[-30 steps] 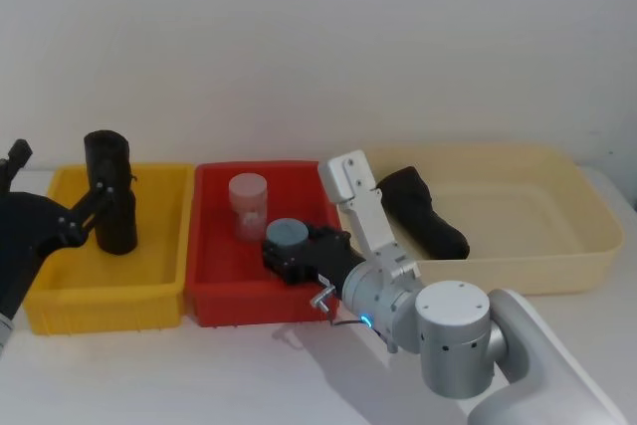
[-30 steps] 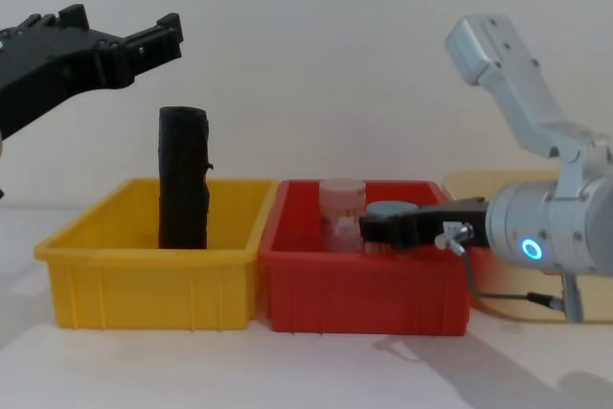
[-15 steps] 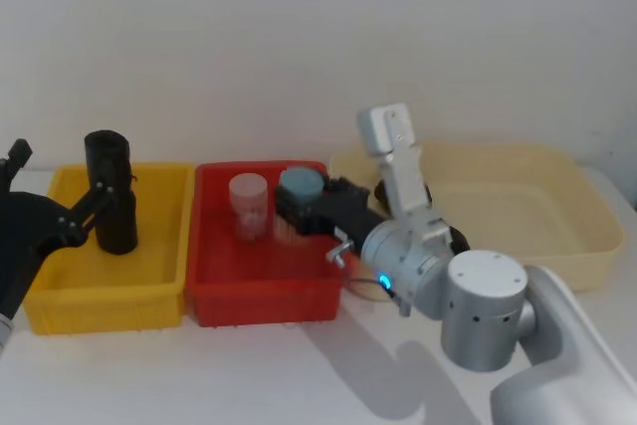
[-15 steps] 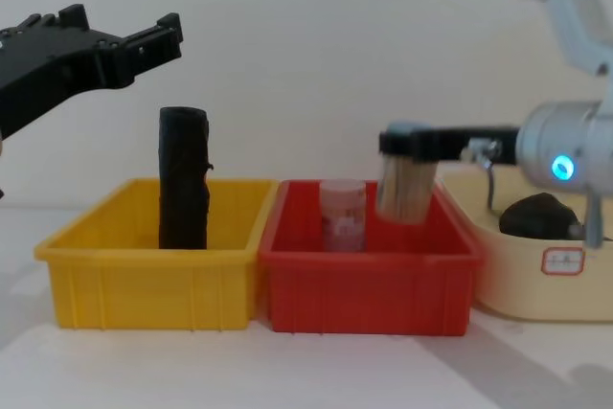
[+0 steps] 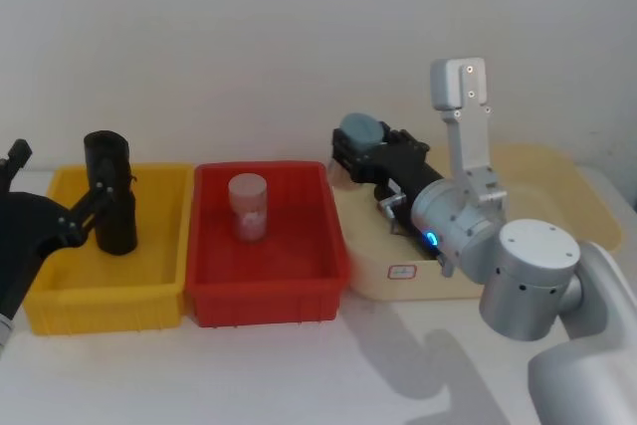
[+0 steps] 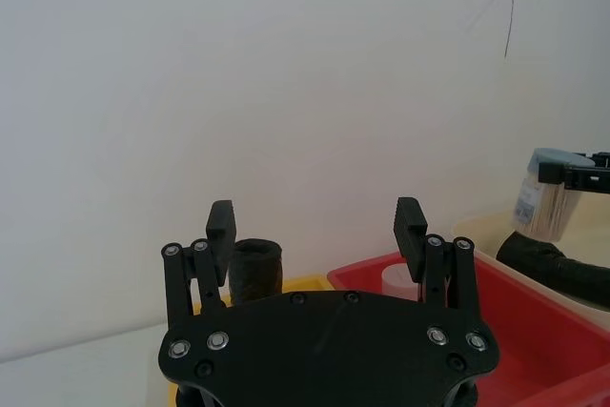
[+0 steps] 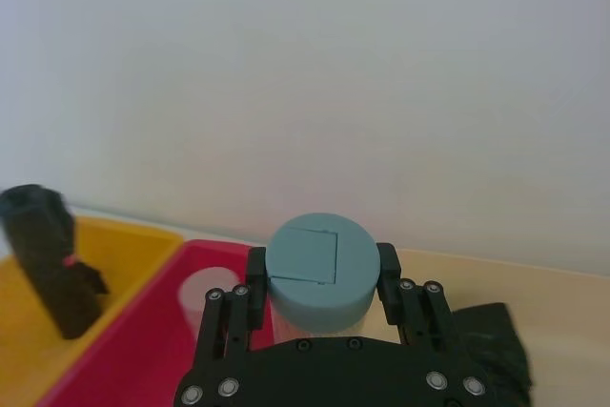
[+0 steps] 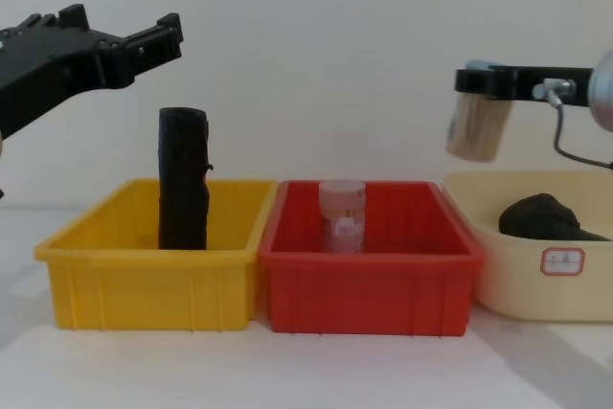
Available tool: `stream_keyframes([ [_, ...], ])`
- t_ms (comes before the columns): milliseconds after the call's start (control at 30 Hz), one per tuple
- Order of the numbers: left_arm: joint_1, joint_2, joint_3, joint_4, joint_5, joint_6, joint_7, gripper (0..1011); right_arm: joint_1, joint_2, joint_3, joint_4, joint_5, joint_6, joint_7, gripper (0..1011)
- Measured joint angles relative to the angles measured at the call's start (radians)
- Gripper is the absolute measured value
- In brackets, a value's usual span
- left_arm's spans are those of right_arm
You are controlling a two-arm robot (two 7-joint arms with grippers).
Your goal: Pick up the garbage bag with the one hand and transfer it to the other hand.
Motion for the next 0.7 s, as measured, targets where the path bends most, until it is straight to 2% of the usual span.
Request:
stream_keyframes([
  [267, 0.000, 0.000, 0.000, 0.000, 0.000, 0.000, 0.000, 1002, 0.007, 0.024, 0.010, 0.038, -0.027, -0.012, -0.022, 665],
  [600, 0.000, 0.000, 0.000, 0.000, 0.000, 0.000, 0.000, 1002, 0.003, 0.050, -0.001, 0.096, -0.074, -0.014, -0.033, 665],
  [700, 0.000, 0.000, 0.000, 0.000, 0.000, 0.000, 0.000, 1001, 0.000, 0.054, -0.004, 0.104, -0.081, -0.014, -0.034, 723],
])
